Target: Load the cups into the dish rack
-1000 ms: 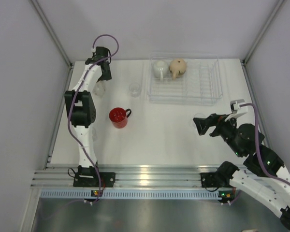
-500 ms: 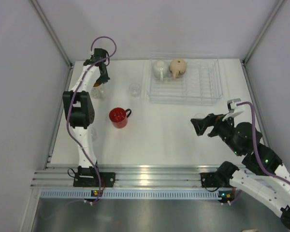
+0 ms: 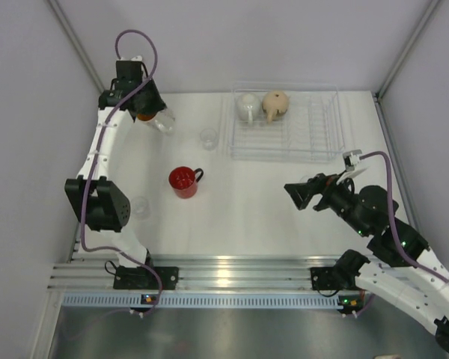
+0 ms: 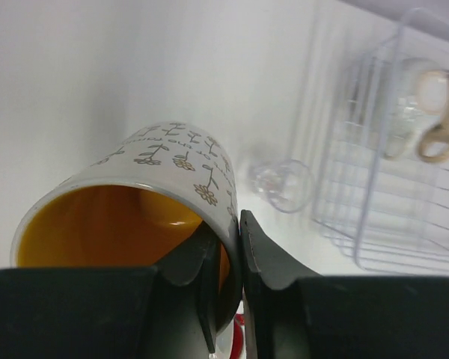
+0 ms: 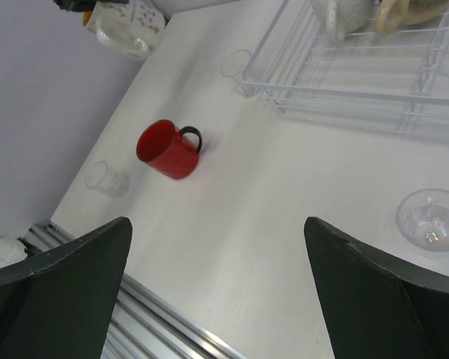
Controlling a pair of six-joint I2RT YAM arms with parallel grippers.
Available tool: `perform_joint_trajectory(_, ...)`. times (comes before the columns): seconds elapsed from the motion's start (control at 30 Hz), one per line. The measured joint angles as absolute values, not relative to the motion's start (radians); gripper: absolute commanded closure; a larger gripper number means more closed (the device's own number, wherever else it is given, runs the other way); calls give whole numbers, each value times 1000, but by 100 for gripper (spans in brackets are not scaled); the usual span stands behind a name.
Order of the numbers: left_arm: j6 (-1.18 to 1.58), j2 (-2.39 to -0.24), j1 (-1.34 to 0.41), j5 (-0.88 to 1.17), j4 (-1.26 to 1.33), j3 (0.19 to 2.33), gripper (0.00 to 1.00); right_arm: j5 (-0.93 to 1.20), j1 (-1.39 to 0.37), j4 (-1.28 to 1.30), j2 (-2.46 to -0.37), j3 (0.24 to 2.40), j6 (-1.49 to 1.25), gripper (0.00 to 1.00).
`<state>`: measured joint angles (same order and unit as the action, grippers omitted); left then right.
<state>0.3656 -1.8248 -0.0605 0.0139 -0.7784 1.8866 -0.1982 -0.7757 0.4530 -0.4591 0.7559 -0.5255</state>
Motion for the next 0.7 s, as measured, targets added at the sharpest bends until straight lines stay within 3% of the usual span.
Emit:
perform_joint_trajectory(0.2,481,-1588,-88,223,-604,1658,100,-119,-776,390,-497,747,-563,1)
perform_joint_trajectory(0.37,667,-1418,-118,424,-273,1322,100,-47,-776,336,-541,746,-600,1)
perform_joint_trajectory(0.53,814,-1290,-179,496,33,1049,100,42,-776,254,-606,746,-651,1)
perform_joint_trajectory(0.7,885,-1181,-308,507,276,908,100,121,-776,160,-707,746,-709,1)
